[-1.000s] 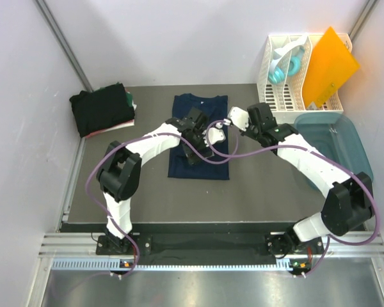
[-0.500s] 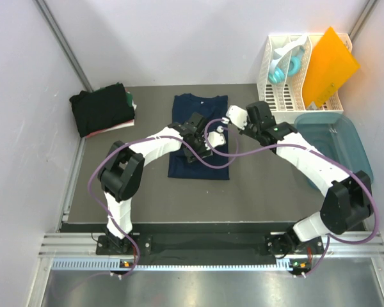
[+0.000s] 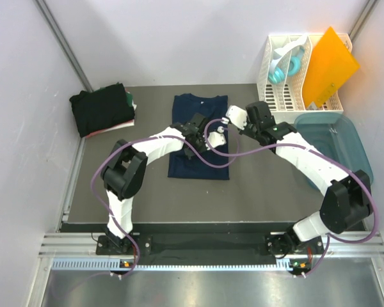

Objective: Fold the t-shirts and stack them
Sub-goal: Fold the folded rectangular tshirt in 1/3 of the way

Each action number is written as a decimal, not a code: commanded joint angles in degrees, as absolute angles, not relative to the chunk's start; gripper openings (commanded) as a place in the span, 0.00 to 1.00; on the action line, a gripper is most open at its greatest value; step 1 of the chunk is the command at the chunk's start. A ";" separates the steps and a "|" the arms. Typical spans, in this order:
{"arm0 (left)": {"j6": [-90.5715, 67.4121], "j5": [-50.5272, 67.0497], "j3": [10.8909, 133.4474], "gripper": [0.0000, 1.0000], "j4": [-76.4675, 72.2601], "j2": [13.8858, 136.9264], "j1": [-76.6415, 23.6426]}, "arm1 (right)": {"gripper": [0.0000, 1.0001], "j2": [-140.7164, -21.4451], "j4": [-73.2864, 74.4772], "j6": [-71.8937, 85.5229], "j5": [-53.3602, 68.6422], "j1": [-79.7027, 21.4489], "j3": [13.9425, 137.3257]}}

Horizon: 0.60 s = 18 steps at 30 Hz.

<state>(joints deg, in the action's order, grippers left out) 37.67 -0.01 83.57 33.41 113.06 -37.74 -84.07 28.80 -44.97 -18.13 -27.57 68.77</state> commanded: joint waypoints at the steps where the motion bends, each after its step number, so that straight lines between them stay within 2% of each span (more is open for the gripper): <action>1: 36.30 -5.36 84.91 0.00 30.33 110.14 -37.88 | 0.24 -84.46 26.28 -44.47 -18.19 -27.51 71.63; 11: 36.12 -9.40 83.94 0.00 27.95 106.44 -37.27 | 0.24 -86.04 26.54 -44.47 -18.37 -27.51 73.30; 13: 35.95 -10.46 83.94 0.19 27.69 106.17 -37.18 | 0.24 -86.40 26.72 -44.56 -18.28 -27.51 73.65; 14: 36.03 -10.72 83.85 0.23 27.69 106.08 -37.00 | 0.24 -86.48 26.89 -44.47 -18.28 -27.51 73.74; 18: 36.39 -12.74 83.32 0.23 26.81 105.73 -36.74 | 0.24 -86.75 26.98 -44.38 -18.37 -27.60 74.18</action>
<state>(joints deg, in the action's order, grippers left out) 36.36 -9.74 83.57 29.85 108.90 -37.21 -86.67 28.71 -44.95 -18.15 -27.57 71.11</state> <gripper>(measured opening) 0.231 0.240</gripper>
